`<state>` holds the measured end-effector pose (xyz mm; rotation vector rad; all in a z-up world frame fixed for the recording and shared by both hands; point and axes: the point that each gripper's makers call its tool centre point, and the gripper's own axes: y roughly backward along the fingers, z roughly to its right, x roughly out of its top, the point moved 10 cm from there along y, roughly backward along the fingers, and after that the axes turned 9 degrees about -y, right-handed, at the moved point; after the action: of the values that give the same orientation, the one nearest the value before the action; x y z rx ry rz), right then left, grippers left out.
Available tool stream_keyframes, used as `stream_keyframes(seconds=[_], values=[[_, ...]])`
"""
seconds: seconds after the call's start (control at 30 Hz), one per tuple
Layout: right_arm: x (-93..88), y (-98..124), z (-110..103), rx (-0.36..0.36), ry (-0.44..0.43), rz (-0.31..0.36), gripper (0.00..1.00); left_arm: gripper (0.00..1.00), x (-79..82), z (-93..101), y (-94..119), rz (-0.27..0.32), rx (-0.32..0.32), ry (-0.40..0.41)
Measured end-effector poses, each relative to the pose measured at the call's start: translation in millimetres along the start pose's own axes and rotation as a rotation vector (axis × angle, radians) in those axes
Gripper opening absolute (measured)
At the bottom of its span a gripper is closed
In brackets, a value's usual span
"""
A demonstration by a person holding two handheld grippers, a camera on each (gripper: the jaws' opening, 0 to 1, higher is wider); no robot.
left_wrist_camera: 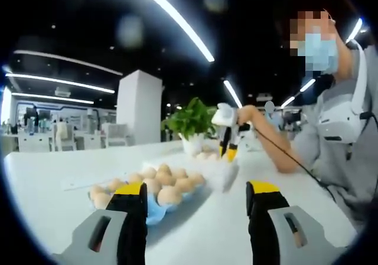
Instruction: Pick up the eggs on the table and place them into the egg tray on the table
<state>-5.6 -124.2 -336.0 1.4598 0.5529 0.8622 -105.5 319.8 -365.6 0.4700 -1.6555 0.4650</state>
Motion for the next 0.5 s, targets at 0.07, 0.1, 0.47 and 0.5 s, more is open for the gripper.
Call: stream_keyframes(seconds=[0.07,0.1,0.47,0.5], values=[[0.1,1.6,-2.2,-0.008,0.02,0.003,0.26,0.69,-0.1,0.2,0.1,-0.003,0.001,-0.003],[0.3,2.2,-2.7,-0.013,0.03,0.006,0.26,0.69,-0.2,-0.3,0.6,-0.004,0.001,-0.003],[7.9,18.2,-9.3,-0.066,0.083,0.078,0.26,0.68,-0.8,-0.5,0.6,-0.007,0.001,-0.003],[10.0,19.6,-10.0,-0.07,0.094,0.093,0.26,0.68,-0.8,-0.4,0.5,-0.007,0.001,-0.003]])
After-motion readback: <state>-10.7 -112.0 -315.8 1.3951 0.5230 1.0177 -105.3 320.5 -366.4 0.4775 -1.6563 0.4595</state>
